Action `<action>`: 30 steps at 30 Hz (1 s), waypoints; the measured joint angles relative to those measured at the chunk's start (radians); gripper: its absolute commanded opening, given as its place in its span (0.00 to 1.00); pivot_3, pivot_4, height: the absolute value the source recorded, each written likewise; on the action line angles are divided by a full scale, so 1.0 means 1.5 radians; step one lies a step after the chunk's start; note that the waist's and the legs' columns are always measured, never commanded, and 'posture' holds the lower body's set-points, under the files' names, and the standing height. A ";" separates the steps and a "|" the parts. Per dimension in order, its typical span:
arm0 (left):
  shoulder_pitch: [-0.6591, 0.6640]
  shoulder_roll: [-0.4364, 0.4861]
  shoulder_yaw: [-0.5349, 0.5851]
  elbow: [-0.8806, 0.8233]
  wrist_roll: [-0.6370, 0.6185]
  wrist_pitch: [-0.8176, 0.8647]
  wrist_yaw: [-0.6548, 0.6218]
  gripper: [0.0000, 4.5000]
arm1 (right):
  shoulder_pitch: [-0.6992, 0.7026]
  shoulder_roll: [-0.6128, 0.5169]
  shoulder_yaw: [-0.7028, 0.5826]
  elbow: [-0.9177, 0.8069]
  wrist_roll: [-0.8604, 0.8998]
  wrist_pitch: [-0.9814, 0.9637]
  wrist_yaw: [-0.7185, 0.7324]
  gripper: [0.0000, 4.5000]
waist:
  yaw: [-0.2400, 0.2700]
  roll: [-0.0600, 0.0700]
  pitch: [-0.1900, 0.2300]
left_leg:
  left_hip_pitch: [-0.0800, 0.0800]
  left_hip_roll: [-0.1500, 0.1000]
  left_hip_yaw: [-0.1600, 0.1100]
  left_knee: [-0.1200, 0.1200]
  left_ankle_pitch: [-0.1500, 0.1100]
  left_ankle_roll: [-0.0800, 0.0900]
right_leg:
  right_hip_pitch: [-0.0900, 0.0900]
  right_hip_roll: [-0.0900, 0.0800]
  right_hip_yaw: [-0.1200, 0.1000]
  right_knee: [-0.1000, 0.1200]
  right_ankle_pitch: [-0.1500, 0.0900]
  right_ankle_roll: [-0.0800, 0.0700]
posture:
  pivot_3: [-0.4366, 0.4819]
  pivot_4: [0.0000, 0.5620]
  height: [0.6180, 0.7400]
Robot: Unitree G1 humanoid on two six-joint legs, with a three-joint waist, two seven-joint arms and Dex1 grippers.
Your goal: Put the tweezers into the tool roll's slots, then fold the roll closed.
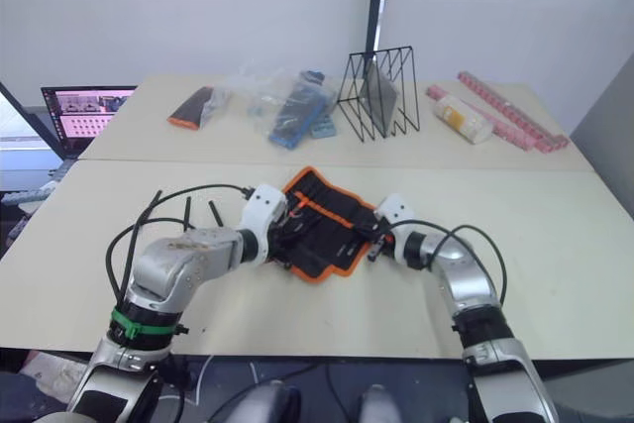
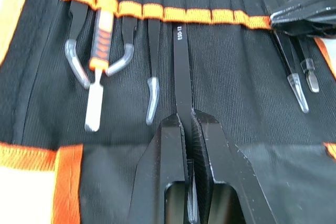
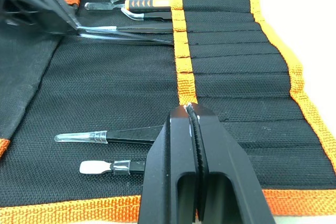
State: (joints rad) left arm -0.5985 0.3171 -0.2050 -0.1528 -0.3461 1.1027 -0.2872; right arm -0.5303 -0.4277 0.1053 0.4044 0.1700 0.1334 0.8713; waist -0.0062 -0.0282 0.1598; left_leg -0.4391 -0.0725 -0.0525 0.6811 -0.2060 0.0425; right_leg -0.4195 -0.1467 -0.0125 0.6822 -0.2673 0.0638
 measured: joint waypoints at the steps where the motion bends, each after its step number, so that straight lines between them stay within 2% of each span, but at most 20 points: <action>1: -0.006 -0.005 -0.005 0.010 0.008 -0.009 0.001 0.00 | 0.000 0.000 0.000 0.000 0.000 0.000 0.000 0.01 | 0.000 0.000 0.000 | 0.000 0.000 0.000 0.000 0.000 0.000 | 0.000 0.000 0.000 0.000 0.000 0.000 | 0.48 0.27 0.56; 7: -0.022 -0.044 -0.022 0.077 0.047 -0.076 -0.001 0.00 | 0.001 0.001 0.002 0.000 -0.004 0.000 -0.003 0.01 | 0.000 0.000 0.000 | 0.000 0.000 0.000 0.000 0.000 0.000 | 0.000 0.000 0.000 0.000 0.000 0.000 | 0.48 0.27 0.56; 15: -0.058 -0.090 -0.031 0.255 0.104 -0.262 -0.037 0.00 | 0.005 0.001 0.004 -0.001 -0.013 -0.007 -0.008 0.01 | 0.004 0.000 -0.001 | 0.001 0.000 0.000 0.001 0.000 0.000 | 0.001 0.000 0.000 0.000 0.000 0.000 | 0.48 0.27 0.56; 20: -0.082 -0.102 -0.035 0.328 0.134 -0.331 -0.065 0.00 | 0.005 0.001 0.005 -0.001 -0.018 -0.007 -0.010 0.01 | 0.005 -0.001 -0.001 | 0.001 0.000 0.000 0.001 0.000 0.000 | 0.002 0.000 0.000 0.000 0.000 0.000 | 0.48 0.27 0.56; 22: -0.083 -0.102 -0.035 0.335 0.140 -0.338 -0.070 0.17 | 0.005 0.001 0.005 -0.001 -0.019 -0.007 -0.012 0.00 | 0.005 -0.001 -0.001 | 0.003 0.000 0.000 0.001 0.000 0.000 | 0.004 0.000 -0.001 0.000 0.000 0.000 | 0.48 0.27 0.56; 25: -0.079 -0.101 -0.034 0.328 0.140 -0.335 -0.088 0.37 | 0.005 0.001 0.005 -0.002 -0.020 -0.007 -0.016 0.00 | 0.004 -0.001 -0.001 | 0.004 0.000 0.000 0.001 0.000 0.000 | 0.005 0.000 -0.001 0.000 0.000 0.000 | 0.48 0.27 0.56; 30: -0.050 -0.077 -0.018 0.247 0.121 -0.265 -0.114 0.75 | 0.004 0.011 0.004 0.003 -0.019 -0.006 -0.020 0.00 | -0.003 -0.001 -0.001 | 0.004 0.000 0.000 0.000 0.000 0.000 | 0.004 0.000 0.000 0.000 0.000 0.000 | 0.48 0.27 0.56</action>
State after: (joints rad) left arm -0.6728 0.2011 -0.2323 0.2173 -0.1642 0.7054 -0.4583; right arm -0.5238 -0.4113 0.1114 0.4091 0.1413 0.1238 0.8414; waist -0.0102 -0.0290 0.1577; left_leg -0.4332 -0.0724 -0.0527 0.6813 -0.2063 0.0432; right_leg -0.4128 -0.1468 -0.0132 0.6822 -0.2672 0.0642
